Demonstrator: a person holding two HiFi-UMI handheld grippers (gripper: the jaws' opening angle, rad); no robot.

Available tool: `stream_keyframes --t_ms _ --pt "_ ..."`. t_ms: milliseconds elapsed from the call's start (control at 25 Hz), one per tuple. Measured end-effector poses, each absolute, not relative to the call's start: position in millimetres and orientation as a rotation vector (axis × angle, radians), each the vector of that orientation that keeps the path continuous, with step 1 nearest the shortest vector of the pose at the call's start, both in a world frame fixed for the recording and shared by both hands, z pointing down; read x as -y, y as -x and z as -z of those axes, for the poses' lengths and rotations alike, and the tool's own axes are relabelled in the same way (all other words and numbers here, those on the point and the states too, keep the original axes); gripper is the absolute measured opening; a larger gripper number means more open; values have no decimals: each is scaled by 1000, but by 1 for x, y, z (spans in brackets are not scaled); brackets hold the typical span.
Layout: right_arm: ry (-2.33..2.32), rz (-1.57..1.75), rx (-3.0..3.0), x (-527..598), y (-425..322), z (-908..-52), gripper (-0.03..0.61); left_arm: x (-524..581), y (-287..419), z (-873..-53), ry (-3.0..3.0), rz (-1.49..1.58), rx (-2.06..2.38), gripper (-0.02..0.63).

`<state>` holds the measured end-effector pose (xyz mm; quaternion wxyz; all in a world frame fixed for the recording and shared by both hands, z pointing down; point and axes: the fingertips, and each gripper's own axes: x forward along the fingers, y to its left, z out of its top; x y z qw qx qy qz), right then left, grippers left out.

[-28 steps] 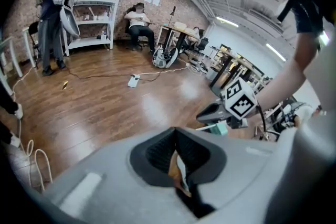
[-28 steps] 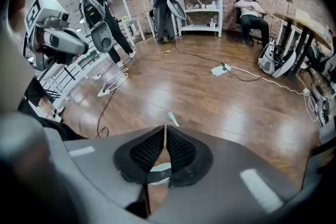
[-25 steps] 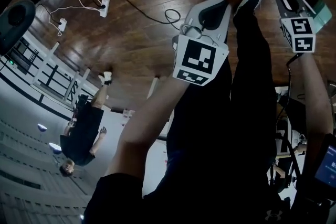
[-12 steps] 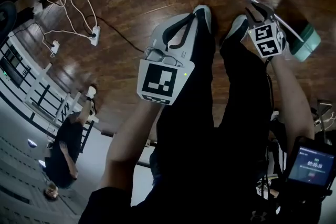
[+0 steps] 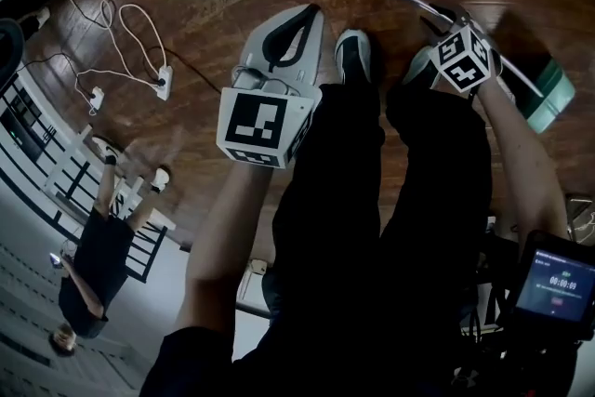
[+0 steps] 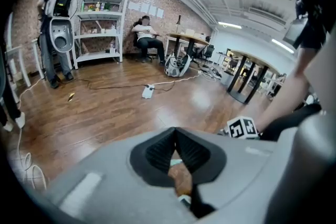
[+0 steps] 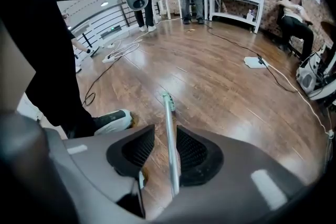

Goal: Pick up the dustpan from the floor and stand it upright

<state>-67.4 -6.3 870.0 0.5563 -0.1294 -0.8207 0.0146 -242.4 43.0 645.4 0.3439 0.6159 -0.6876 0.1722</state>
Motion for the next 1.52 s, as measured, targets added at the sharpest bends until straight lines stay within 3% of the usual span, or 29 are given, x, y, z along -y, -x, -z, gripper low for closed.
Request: stream_keyframes --t_ms 1040,1200,1520 --pt "409 -33 1837 7 77 -975 161 -80 284 -706 -1378 -406 1891 5" --pt "424 14 1816 5 77 -974 94 -76 277 -701 -1411 -398 1883 5" --pt "366 3 1817 6 51 -904 95 -81 249 -640 -1431 -368 1846 5"
